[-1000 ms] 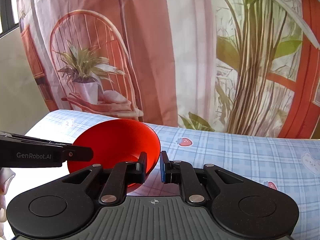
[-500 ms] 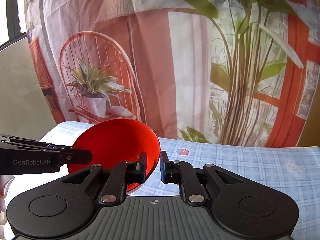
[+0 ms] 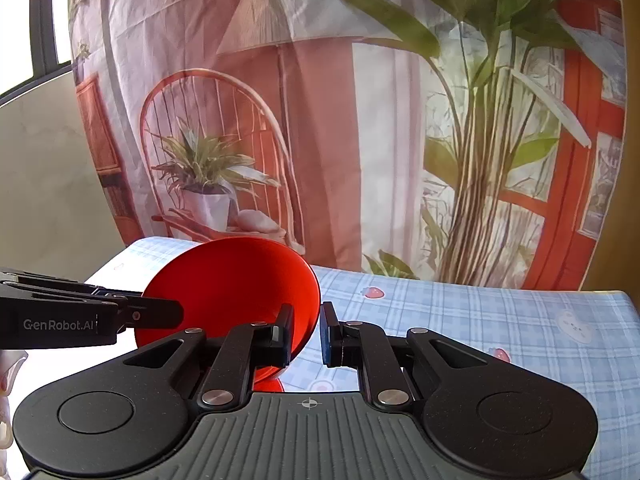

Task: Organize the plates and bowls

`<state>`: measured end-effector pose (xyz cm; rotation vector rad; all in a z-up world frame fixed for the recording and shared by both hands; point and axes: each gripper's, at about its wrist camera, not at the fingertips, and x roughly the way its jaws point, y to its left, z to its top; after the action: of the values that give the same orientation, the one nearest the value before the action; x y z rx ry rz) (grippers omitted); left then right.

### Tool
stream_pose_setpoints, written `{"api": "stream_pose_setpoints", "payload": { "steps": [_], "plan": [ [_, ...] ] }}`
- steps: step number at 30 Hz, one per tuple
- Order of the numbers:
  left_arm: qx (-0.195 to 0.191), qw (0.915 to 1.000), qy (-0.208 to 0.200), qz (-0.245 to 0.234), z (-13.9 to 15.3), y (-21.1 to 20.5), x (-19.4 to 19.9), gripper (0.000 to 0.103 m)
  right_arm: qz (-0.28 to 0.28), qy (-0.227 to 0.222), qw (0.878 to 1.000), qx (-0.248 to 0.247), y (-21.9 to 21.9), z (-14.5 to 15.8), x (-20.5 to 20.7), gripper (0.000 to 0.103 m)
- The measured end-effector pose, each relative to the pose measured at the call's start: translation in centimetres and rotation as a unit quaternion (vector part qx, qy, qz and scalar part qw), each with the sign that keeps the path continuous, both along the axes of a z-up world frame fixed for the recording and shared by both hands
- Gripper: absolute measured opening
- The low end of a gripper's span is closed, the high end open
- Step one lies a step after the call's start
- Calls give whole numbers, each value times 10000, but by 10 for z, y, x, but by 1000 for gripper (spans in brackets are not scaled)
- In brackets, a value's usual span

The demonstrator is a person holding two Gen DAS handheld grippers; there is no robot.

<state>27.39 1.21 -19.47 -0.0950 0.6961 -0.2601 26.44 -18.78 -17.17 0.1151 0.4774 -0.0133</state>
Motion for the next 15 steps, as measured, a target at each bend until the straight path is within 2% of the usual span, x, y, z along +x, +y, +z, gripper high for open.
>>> {"api": "stream_pose_setpoints", "payload": {
  "steps": [15],
  "plan": [
    [-2, 10000, 87, 22, -5, 3, -17, 16, 48, 59, 9999, -95, 9, 0, -13, 13]
  ]
}}
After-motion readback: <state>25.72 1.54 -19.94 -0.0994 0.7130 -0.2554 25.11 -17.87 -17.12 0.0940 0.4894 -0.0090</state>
